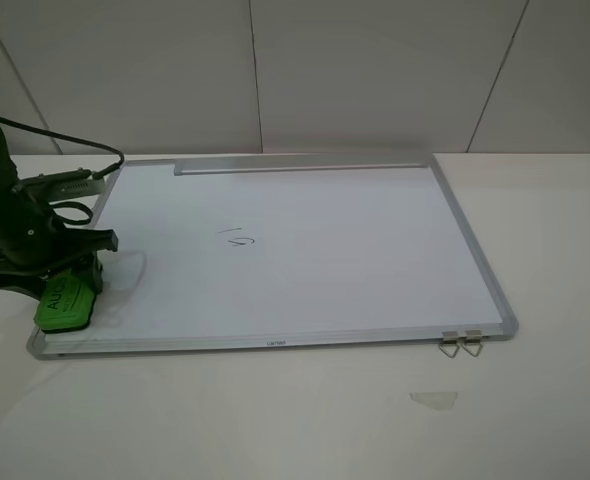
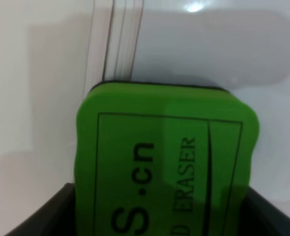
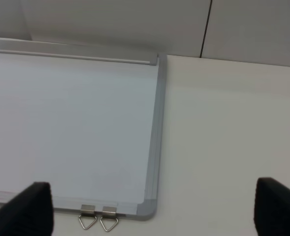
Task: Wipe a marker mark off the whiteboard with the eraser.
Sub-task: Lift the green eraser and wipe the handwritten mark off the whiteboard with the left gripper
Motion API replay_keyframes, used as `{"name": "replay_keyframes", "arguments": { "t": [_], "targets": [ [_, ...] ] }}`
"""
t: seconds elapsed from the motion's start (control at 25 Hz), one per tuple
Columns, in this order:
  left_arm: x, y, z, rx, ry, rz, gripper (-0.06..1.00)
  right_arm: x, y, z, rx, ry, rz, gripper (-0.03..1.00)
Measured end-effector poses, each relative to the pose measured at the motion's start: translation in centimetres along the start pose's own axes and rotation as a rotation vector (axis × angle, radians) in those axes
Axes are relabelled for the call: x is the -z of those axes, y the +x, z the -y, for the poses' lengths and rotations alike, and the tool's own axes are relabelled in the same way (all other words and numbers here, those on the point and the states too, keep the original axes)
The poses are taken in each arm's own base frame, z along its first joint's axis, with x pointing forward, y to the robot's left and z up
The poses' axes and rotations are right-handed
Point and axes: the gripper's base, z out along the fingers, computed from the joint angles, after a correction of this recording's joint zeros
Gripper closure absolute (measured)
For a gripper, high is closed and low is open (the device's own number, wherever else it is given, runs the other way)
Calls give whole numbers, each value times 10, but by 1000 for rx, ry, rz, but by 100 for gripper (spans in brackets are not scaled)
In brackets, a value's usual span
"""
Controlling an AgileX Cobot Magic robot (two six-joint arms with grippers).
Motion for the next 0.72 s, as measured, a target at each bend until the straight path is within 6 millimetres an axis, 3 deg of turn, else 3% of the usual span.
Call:
{"name": "replay_keyframes", "arguments": {
  "t": [0.28, 0.56, 0.72],
  "targets": [
    [65, 2, 0, -47, 32, 89, 35, 0, 0, 0, 0, 0, 0, 15],
    [132, -24, 21, -169, 159, 111, 35, 0, 0, 0, 0, 0, 0, 15],
    [144, -35, 46, -288, 218, 120, 35, 0, 0, 0, 0, 0, 0, 15]
  ]
}}
